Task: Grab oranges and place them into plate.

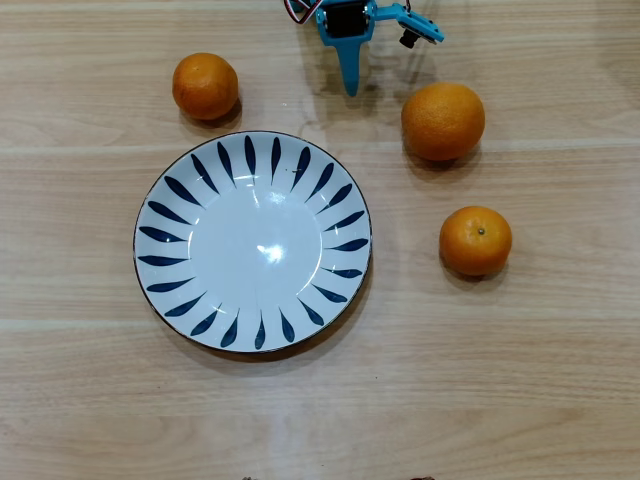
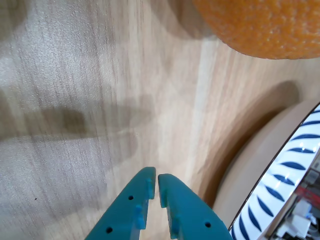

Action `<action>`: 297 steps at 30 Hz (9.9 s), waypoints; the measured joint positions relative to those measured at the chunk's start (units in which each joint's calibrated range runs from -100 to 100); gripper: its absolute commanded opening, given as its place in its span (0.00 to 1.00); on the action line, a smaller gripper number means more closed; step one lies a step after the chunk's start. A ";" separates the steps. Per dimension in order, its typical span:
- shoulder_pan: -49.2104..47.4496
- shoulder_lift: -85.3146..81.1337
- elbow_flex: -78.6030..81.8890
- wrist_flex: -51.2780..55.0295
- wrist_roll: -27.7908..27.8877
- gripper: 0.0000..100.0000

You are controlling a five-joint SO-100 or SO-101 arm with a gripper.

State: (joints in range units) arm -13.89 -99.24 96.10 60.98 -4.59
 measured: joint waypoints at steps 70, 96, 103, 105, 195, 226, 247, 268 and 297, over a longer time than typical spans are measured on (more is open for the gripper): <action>8.70 2.20 -9.38 6.46 -1.10 0.02; 40.69 63.65 -87.74 32.90 -19.51 0.02; 42.89 65.34 -87.83 33.68 -29.68 0.02; 42.47 67.80 -87.83 33.76 -29.94 0.02; 37.57 84.81 -57.64 7.24 -40.58 0.63; 39.34 96.23 -58.08 -2.15 -40.58 0.48; 42.30 94.88 -63.04 4.74 -39.70 0.22; 34.36 51.88 -79.42 30.58 -41.94 0.22; 19.76 121.79 -127.31 18.09 -46.69 0.22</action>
State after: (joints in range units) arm 5.87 22.56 -31.21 79.07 -51.28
